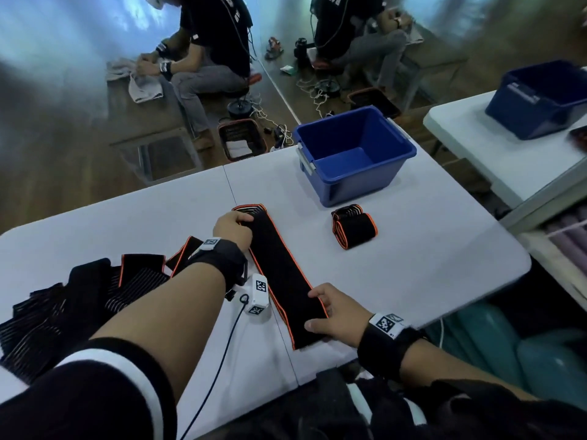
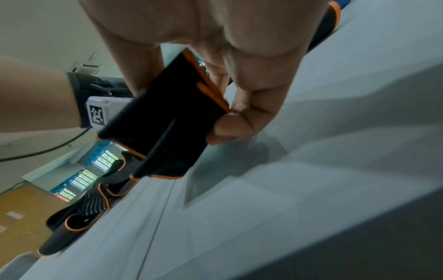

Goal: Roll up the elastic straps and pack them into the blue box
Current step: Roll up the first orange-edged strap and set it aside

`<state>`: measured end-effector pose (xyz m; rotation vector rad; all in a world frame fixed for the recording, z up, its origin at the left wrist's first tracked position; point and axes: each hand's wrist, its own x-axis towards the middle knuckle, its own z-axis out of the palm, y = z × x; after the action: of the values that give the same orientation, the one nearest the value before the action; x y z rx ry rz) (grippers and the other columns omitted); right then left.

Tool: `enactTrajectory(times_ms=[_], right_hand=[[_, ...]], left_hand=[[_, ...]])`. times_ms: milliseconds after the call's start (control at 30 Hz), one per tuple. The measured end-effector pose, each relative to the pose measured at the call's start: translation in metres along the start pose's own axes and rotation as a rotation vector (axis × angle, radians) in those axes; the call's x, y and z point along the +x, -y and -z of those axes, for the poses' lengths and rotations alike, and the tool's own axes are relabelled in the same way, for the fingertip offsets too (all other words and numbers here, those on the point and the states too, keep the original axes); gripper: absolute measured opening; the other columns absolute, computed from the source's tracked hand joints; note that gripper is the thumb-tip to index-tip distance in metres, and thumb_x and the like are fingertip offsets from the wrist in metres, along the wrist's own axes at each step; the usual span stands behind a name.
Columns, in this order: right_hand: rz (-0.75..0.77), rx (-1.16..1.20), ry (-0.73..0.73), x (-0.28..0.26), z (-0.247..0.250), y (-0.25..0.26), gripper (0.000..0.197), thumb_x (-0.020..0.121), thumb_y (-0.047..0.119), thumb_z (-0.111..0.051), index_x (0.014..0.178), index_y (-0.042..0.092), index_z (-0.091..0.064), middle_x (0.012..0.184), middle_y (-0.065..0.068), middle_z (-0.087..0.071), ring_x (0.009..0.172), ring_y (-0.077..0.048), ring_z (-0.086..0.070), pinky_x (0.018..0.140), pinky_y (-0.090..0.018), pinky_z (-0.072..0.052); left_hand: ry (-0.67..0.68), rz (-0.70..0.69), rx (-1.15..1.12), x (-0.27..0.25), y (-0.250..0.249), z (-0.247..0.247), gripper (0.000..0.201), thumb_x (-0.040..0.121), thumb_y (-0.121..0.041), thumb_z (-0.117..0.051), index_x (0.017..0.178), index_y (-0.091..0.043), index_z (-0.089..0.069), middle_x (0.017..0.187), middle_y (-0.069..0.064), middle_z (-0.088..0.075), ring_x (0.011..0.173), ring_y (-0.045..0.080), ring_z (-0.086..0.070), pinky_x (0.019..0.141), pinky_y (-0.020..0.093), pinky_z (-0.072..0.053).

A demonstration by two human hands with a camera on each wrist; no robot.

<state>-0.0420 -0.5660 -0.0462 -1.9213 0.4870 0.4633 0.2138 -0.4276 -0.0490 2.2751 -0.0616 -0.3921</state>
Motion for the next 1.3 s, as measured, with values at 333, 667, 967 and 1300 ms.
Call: enactTrajectory(times_ms=[333, 667, 967, 1300], right_hand=[[0.024, -0.15, -0.042, -0.009, 0.0, -0.007, 0.046, 0.09, 0.042, -0.064, 0.131, 0.027, -0.049, 0.114, 0.009, -0.044, 0.093, -0.005, -0.051, 0.091, -0.026, -0.046], [0.204, -0.353, 0.017, -0.012, 0.004, 0.001, 0.06, 0.079, 0.041, -0.076, 0.129, 0.023, -0.048, 0.126, 0.009, -0.033, 0.107, -0.008, -0.05, 0.099, -0.021, -0.043], [0.306, -0.615, 0.077, 0.002, 0.003, -0.006, 0.038, 0.081, 0.01, -0.068, 0.116, 0.014, -0.054, 0.124, 0.0, -0.037, 0.096, -0.021, -0.057, 0.094, -0.03, -0.049], [0.306, -0.639, 0.112, -0.005, 0.013, -0.014, 0.027, 0.08, 0.036, -0.074, 0.095, 0.024, -0.054, 0.1, 0.006, -0.05, 0.085, -0.015, -0.056, 0.077, -0.03, -0.049]], left_hand=[[0.081, -0.126, 0.093, -0.069, 0.025, 0.012, 0.044, 0.084, 0.005, -0.046, 0.105, -0.028, -0.065, 0.114, -0.005, -0.063, 0.101, 0.016, -0.059, 0.08, 0.026, -0.044], [0.349, -0.536, 0.393, -0.192, 0.077, -0.007, 0.051, 0.085, 0.002, -0.053, 0.127, -0.026, -0.06, 0.126, -0.009, -0.062, 0.112, 0.016, -0.059, 0.097, 0.034, -0.049], [0.298, -0.381, 0.404, -0.217, 0.071, -0.02, 0.047, 0.077, -0.025, -0.08, 0.121, -0.022, -0.065, 0.133, -0.003, -0.062, 0.114, 0.021, -0.057, 0.102, 0.034, -0.042], [0.173, -0.274, 0.341, -0.232, 0.072, -0.034, 0.046, 0.081, -0.038, -0.078, 0.123, -0.026, -0.068, 0.136, -0.007, -0.062, 0.113, 0.017, -0.058, 0.099, 0.028, -0.037]])
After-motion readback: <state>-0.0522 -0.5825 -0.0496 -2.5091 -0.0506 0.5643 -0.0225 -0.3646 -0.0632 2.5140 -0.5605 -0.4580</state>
